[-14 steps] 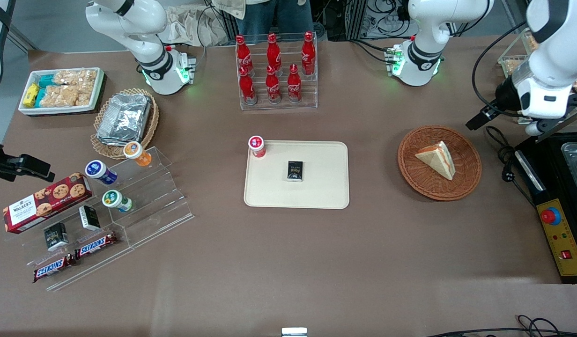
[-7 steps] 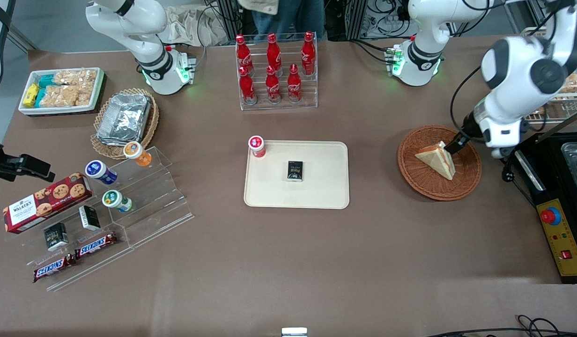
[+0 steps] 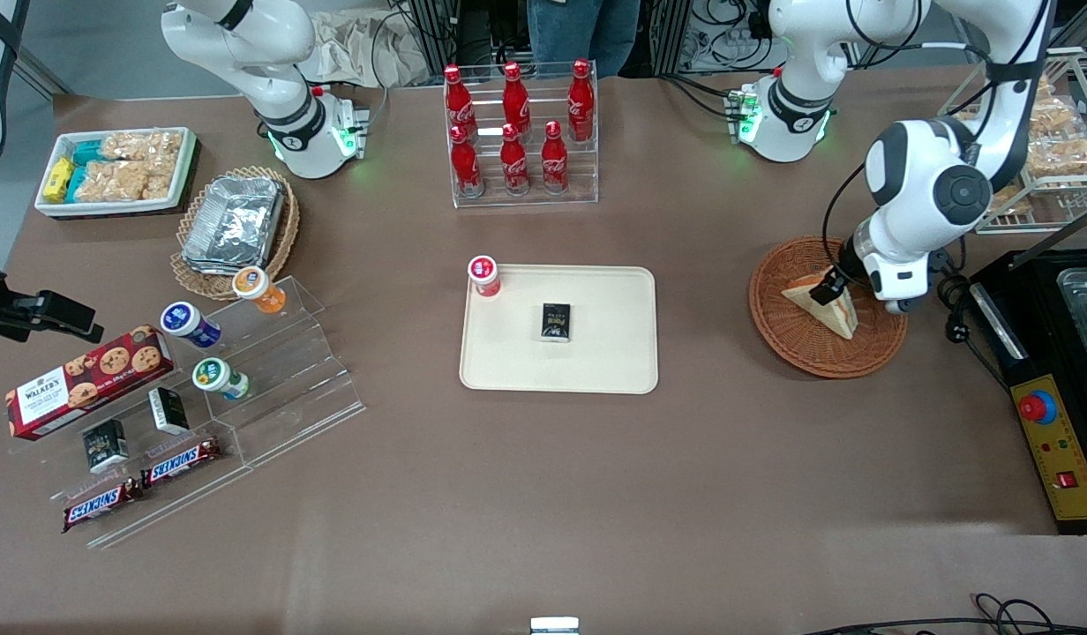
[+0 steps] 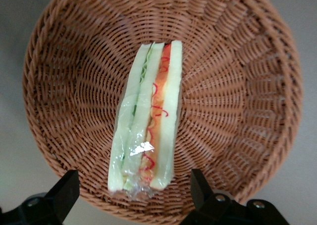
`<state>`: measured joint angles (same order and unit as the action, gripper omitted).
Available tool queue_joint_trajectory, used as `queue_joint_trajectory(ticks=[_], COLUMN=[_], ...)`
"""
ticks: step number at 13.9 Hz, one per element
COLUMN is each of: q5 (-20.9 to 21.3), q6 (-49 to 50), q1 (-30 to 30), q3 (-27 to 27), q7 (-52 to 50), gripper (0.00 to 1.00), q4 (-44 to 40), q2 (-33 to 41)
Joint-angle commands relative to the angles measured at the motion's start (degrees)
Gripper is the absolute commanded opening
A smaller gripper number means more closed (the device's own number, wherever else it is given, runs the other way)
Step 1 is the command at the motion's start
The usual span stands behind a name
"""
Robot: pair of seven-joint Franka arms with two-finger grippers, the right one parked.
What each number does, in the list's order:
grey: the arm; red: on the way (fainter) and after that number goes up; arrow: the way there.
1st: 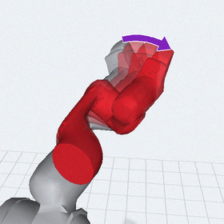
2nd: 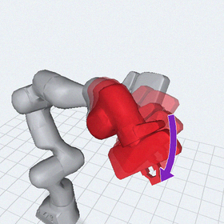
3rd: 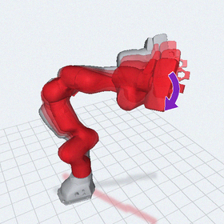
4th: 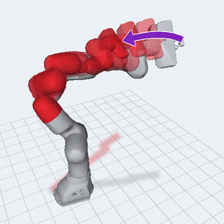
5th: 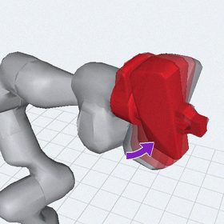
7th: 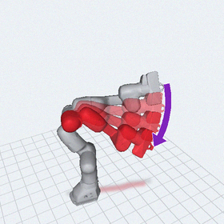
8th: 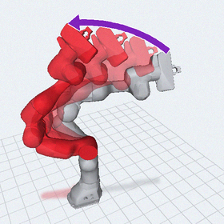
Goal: Place sandwich from basket to tray
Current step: 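Lower the left gripper onto the wrapped sandwich and close on it, then lift the sandwich out of the basket and carry it toward the tray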
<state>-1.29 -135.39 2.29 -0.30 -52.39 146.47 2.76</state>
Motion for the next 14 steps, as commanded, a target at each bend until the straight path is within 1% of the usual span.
queue_joint_trajectory(ticks=[1,6,7,8,9,10,11,12,13,14], q5=[0.6,0.8,1.5,1.7,1.7,1.7,1.8,1.8,1.8,1.8], q6=[-3.9,-6.5,-6.7,-6.7,-6.7,-6.7,-6.6,-6.1,-4.7,-1.6], q1=[0.1,0.1,0.1,0.1,0.1,0.1,0.2,0.7,1.5,2.1], q3=[-0.1,-0.1,-0.1,-0.1,-0.1,-0.2,-0.2,-0.3,-0.7,-1.4], q7=[-1.4,-0.9,-0.9,-0.9,-0.6,-0.1,0.0,0.0,-0.2,-0.1], gripper=[1.0,1.0,0.81,0.48,0.25,0.13,0.03,0.0,0.0,0.0], q4=[1.4,1.2,1.0,0.8,0.7,0.7,0.7,0.6,0.4,-0.6], q2=[-2.6,-5.9,-6.5,-6.5,-6.5,-5.9,-5.6,-4.6,-2.7,0.7])
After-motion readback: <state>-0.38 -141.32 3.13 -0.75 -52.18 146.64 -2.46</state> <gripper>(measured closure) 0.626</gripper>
